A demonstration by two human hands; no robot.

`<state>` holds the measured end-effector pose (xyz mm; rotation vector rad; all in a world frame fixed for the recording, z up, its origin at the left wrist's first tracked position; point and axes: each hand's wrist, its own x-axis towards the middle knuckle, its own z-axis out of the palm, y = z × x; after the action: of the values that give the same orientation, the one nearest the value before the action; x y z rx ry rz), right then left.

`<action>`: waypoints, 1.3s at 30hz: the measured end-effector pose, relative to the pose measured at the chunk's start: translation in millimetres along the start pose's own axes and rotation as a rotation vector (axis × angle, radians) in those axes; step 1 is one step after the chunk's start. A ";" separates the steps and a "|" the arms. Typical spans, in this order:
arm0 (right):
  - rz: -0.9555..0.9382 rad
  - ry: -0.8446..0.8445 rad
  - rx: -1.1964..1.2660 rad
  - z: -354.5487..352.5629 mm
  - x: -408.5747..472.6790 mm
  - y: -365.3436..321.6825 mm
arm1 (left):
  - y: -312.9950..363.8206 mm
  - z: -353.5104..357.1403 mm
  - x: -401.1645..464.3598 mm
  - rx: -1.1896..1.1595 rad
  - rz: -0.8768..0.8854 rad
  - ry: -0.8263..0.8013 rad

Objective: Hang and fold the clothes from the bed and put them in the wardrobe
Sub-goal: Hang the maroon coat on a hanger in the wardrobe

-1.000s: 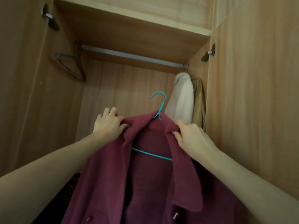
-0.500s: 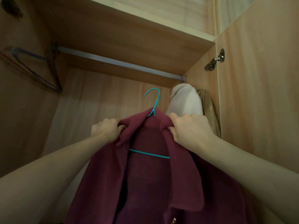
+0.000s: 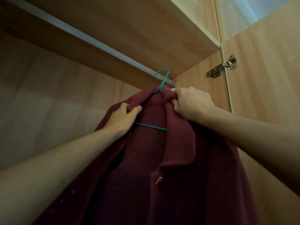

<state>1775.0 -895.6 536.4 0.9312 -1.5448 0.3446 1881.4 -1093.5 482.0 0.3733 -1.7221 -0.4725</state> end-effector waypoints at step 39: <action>0.121 0.023 -0.402 122.8 153.4 39.7 | -82.9 130.4 101.0 0.269 0.145 -0.481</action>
<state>1671.0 -1009.9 664.1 0.5200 -1.5771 0.1207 1732.8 -1200.8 504.1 0.3399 -2.2741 -0.2327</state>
